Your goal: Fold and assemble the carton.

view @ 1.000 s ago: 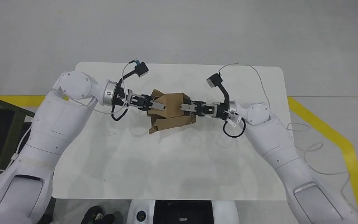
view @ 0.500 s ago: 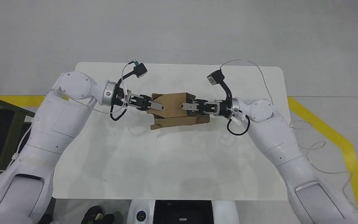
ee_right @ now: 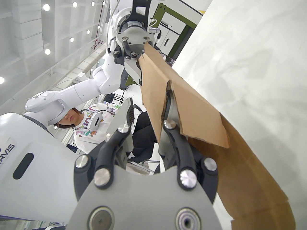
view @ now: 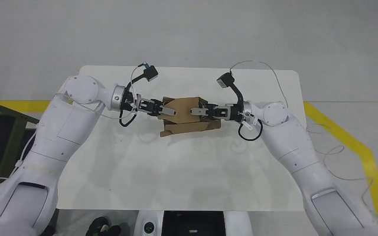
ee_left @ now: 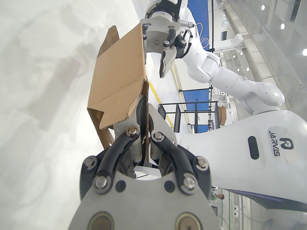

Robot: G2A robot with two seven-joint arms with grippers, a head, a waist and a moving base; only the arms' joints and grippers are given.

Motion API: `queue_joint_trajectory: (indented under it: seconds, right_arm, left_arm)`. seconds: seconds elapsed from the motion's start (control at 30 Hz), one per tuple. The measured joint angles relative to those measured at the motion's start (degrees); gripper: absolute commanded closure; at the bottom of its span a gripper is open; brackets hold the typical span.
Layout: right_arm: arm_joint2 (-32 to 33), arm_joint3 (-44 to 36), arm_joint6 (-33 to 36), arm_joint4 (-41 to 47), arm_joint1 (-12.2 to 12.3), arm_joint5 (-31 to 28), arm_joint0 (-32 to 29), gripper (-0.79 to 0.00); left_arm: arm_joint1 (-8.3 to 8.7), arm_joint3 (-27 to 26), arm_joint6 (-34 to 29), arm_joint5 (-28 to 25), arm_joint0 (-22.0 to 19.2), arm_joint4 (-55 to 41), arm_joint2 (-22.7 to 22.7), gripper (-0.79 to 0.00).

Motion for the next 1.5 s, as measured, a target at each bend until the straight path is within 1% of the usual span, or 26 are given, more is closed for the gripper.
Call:
queue_joint_trajectory:
  seconds: [0.1, 0.17, 0.4, 0.5, 0.63, 0.73, 0.8, 1.1, 1.2, 1.3, 1.4, 1.5]
  right_arm:
    - [0.1, 0.3, -0.5, 0.4, -0.1, 0.0, -0.2, -0.271]
    - [0.3, 0.4, -0.8, 0.6, -0.1, -0.1, -0.3, -0.329]
    - [0.3, 0.4, -0.8, 0.6, -0.1, -0.1, -0.3, -0.329]
    - [0.3, 0.4, -0.8, 0.6, -0.1, -0.1, -0.3, -0.372]
    - [0.3, 0.4, -0.8, 0.5, -0.1, -0.1, -0.3, -0.382]
    - [0.3, -1.3, -2.4, -0.5, 0.0, 1.0, -1.3, -0.363]
    - [0.4, -2.5, -2.9, -0.8, 0.0, 1.5, -1.9, -0.336]
    - [0.5, -3.0, -1.9, 0.0, 0.0, 2.0, -2.3, -0.289]
    - [0.4, -2.8, -1.5, 0.0, -0.1, 2.2, -2.1, -0.259]
    - [0.0, -2.4, -1.2, 0.0, -0.3, 2.3, -1.7, -0.209]
    - [-0.4, -1.9, -0.9, 0.1, -0.6, 2.2, -1.2, -0.194]
    - [-0.7, -1.3, -0.7, 0.4, -0.8, 2.0, -0.8, -0.154]
  left_arm:
    - [-0.07, 0.4, -0.1, 0.1, 0.0, -0.2, 0.0, 0.000]
    - [-0.10, 0.5, -0.3, 0.1, 0.1, -0.3, -0.1, 0.000]
    - [-0.17, 1.0, -0.5, 0.0, 0.1, -0.5, -0.5, 0.000]
    - [-0.22, 1.1, -0.5, 0.1, 0.1, -0.5, -0.5, 0.000]
    - [-0.34, 1.0, -0.8, 0.0, 0.1, -0.6, -0.5, 0.000]
    - [-0.41, 1.1, -1.0, 0.0, 0.1, -0.8, -0.5, 0.000]
    - [-0.44, 1.1, -1.1, 0.0, 0.1, -0.8, -0.5, 0.000]
    - [-0.54, 1.5, -1.5, 0.1, 0.1, -1.0, -0.8, 0.000]
    - [-0.57, 1.5, -1.6, 0.1, 0.1, -1.0, -0.9, 0.000]
    - [-0.63, 1.4, -1.8, 0.3, 0.2, -1.0, -0.8, 0.000]
    - [-0.70, 1.3, -2.1, 0.4, 0.2, -1.1, -0.8, 0.000]
    - [-0.75, 1.2, -2.5, 0.5, 0.2, -1.1, -0.7, 0.000]
